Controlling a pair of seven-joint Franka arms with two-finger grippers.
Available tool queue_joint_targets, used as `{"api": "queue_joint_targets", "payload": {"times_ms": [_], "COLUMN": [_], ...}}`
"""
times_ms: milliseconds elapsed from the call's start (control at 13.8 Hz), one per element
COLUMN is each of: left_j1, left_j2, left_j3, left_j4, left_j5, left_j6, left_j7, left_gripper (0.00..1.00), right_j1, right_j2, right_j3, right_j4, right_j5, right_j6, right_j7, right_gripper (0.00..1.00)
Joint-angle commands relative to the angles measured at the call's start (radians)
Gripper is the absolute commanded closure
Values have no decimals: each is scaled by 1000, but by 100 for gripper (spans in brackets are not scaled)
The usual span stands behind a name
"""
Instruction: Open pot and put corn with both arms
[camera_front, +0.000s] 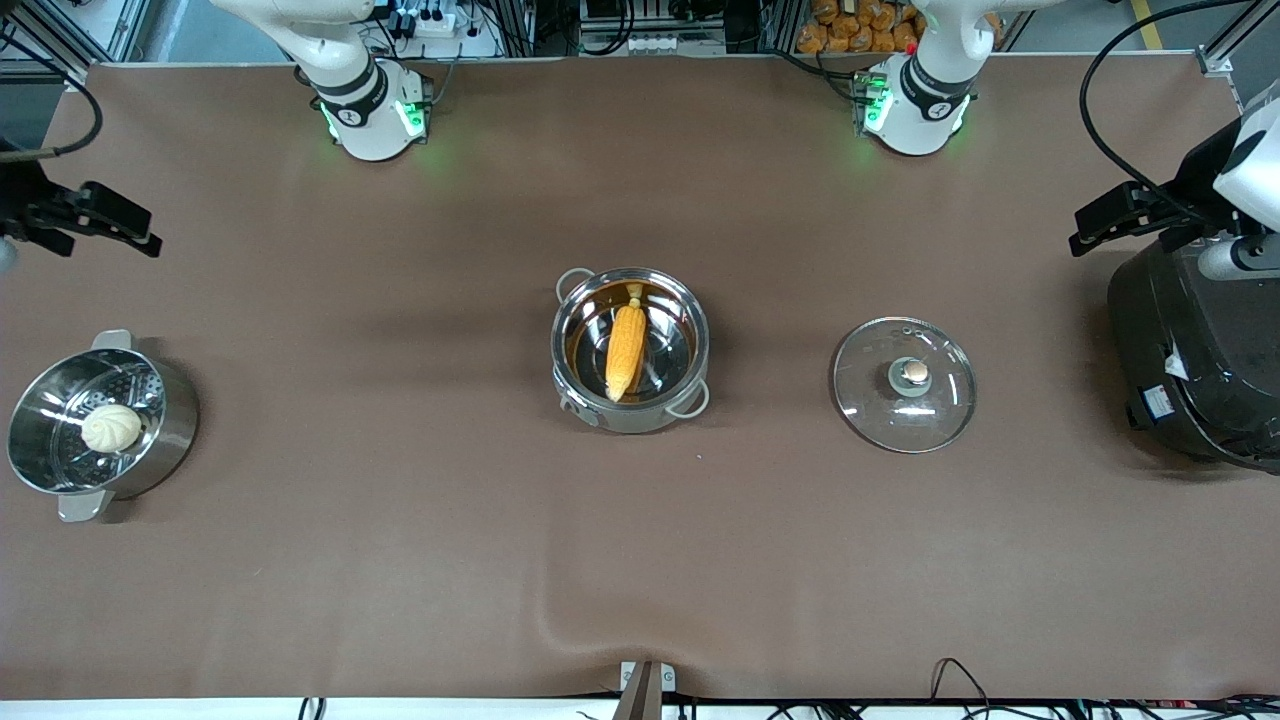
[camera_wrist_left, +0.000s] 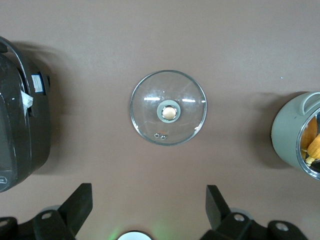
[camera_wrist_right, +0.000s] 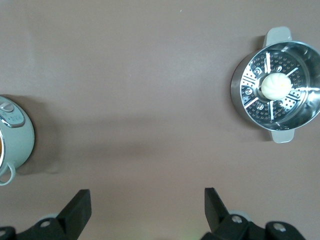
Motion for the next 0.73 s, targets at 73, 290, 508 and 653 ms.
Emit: {"api": "queue_joint_targets", "payload": {"times_ms": [73,290,508,653], "left_j1": [-8,-8,-10,-16], "left_j2": [6,8,11,15], "left_j3": [-9,-11,-9,-9], "left_j4": [25,25,25,25], "left_j5": [60,58,55,58], "left_j6": [-36,-35,-35,-35], "left_j7": [9,3,9,10], "left_gripper": [0,0,0,0], "right_j1": [2,-15,-20,-26], "right_j2": [23,25,25,25], "right_j3": [2,-1,-1,-1], "right_j4": [78,76,78,76], "right_j5": [-15,-5,-1,-1], "right_j6": [-30,-39,-45,-45], "right_j7": [-9,-17,-17,-20], "right_gripper": [0,0,0,0]}}
